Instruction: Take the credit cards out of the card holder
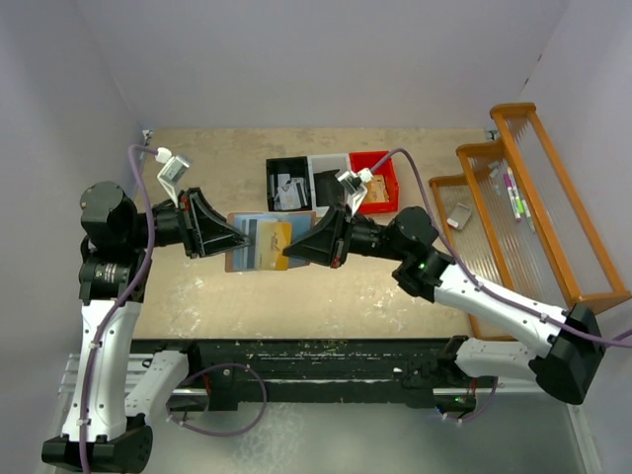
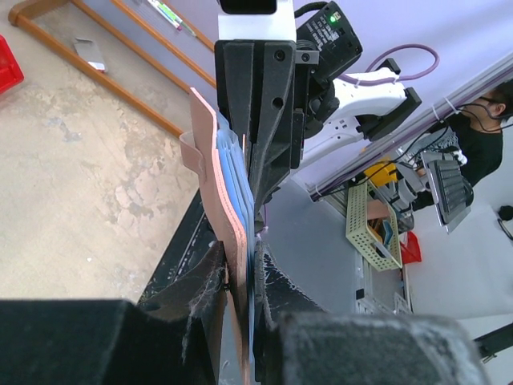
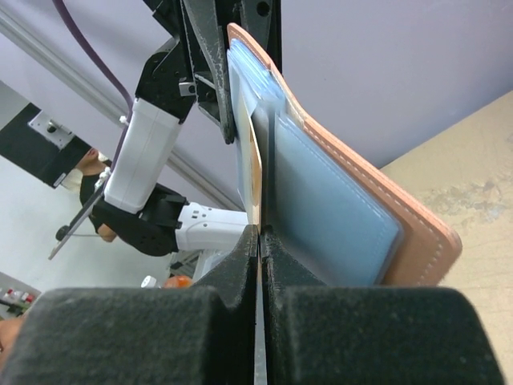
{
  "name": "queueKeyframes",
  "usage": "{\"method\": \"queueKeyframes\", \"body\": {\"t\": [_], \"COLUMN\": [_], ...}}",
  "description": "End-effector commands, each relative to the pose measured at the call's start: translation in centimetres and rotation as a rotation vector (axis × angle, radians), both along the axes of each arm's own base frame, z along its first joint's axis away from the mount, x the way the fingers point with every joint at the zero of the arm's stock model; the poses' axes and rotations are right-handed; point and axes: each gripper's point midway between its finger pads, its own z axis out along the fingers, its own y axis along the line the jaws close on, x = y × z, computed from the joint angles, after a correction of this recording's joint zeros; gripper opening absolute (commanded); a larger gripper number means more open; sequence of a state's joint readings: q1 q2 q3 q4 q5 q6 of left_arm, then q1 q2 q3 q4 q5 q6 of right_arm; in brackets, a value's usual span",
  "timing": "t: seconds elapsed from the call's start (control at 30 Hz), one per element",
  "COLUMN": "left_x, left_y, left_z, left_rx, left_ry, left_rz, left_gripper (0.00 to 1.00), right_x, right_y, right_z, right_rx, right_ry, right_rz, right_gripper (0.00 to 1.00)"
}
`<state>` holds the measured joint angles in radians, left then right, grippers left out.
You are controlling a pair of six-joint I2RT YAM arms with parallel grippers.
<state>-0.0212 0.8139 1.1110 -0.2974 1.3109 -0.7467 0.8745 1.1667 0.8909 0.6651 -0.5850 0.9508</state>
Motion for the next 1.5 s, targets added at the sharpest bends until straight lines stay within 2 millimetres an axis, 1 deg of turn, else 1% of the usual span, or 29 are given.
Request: {"method": "queueKeyframes", "body": {"t": [0.0, 0.07, 0.13, 0.2, 0.23, 0.3, 0.33, 0.37, 0.47, 0.5, 0.53, 0.6, 0.63, 0.67, 0.7, 0.77, 0.87, 0.9, 0.97, 1.07, 1.2, 1.33, 1.47], "left_x": [-1.1, -1.0, -0.7, 0.2, 0.6, 1.9, 2.7, 3.3, 4.8, 5.1, 5.5, 5.7, 5.7, 5.7, 5.7, 5.6, 5.4, 5.3, 4.9, 4.2, 3.5, 2.8, 2.2], "left_y": [-0.1, 0.0, 0.0, 0.2, 0.4, 0.8, 1.2, 1.5, 2.5, 2.8, 3.0, 3.2, 3.3, 3.4, 3.4, 3.4, 3.5, 3.5, 3.3, 3.0, 2.9, 2.9, 2.8], "left_z": [2.6, 2.4, 2.1, 1.4, 1.1, 0.0, -1.0, -1.5, -3.2, -3.6, -4.1, -4.8, -5.1, -5.3, -5.5, -5.9, -6.2, -6.1, -6.0, -5.8, -6.1, -5.9, -5.4], "left_rx": [-0.009, -0.003, 0.014, 0.043, 0.065, 0.125, 0.161, 0.191, 0.275, 0.296, 0.319, 0.345, 0.354, 0.360, 0.363, 0.373, 0.387, 0.387, 0.378, 0.361, 0.367, 0.371, 0.361], "left_ry": [-0.107, -0.108, -0.115, -0.117, -0.119, -0.140, -0.123, -0.130, -0.147, -0.151, -0.160, -0.159, -0.159, -0.158, -0.155, -0.151, -0.154, -0.159, -0.163, -0.163, -0.162, -0.177, -0.195], "left_rz": [-0.018, -0.014, 0.003, 0.043, 0.071, 0.121, 0.157, 0.185, 0.263, 0.278, 0.286, 0.292, 0.295, 0.294, 0.291, 0.285, 0.275, 0.271, 0.255, 0.220, 0.199, 0.192, 0.173], "left_gripper": [0.08, 0.08, 0.08, 0.07, 0.07, 0.09, 0.09, 0.09, 0.08, 0.08, 0.08, 0.08, 0.08, 0.08, 0.08, 0.08, 0.08, 0.08, 0.08, 0.08, 0.08, 0.08, 0.08], "right_x": [0.4, 1.4, 3.0, 4.9, 5.5, 6.8, 7.9, 8.6, 11.8, 13.0, 14.7, 17.4, 19.1, 20.2, 21.5, 23.9, 26.9, 27.9, 29.5, 31.6, 33.9, 35.4, 36.3], "right_y": [-1.4, -2.5, -4.2, -6.3, -7.3, -8.7, -9.5, -10.1, -12.1, -12.9, -13.7, -15.4, -16.2, -17.1, -17.7, -19.1, -21.1, -21.6, -22.6, -23.7, -23.9, -23.0, -21.4], "right_z": [1.6, 1.2, 0.1, -0.7, -1.0, -2.1, -2.7, -4.0, -6.5, -7.7, -8.0, -9.5, -9.6, -10.9, -11.0, -12.0, -13.2, -14.3, -15.3, -17.2, -20.2, -23.3, -24.6], "right_rx": [0.055, 0.032, -0.016, -0.057, -0.078, -0.155, -0.202, -0.263, -0.391, -0.439, -0.485, -0.581, -0.610, -0.666, -0.701, -0.768, -0.867, -0.910, -0.970, -1.045, -1.129, -1.176, -1.149], "right_ry": [-0.035, -0.024, 0.007, 0.024, 0.024, 0.027, 0.026, 0.052, 0.096, 0.118, 0.118, 0.151, 0.151, 0.172, 0.170, 0.179, 0.185, 0.197, 0.202, 0.216, 0.241, 0.285, 0.304], "right_rz": [-0.049, -0.091, -0.144, -0.215, -0.243, -0.303, -0.352, -0.385, -0.510, -0.555, -0.611, -0.714, -0.774, -0.823, -0.866, -0.940, -1.035, -1.055, -1.094, -1.127, -1.120, -1.062, -0.995], "right_gripper": [0.00, 0.00, 0.00, 0.00, 0.00, 0.00, 0.00, 0.00, 0.00, 0.00, 0.00, 0.00, 0.00, 0.00, 0.00, 0.00, 0.00, 0.00, 0.00, 0.00, 0.00, 0.00, 0.00]}}
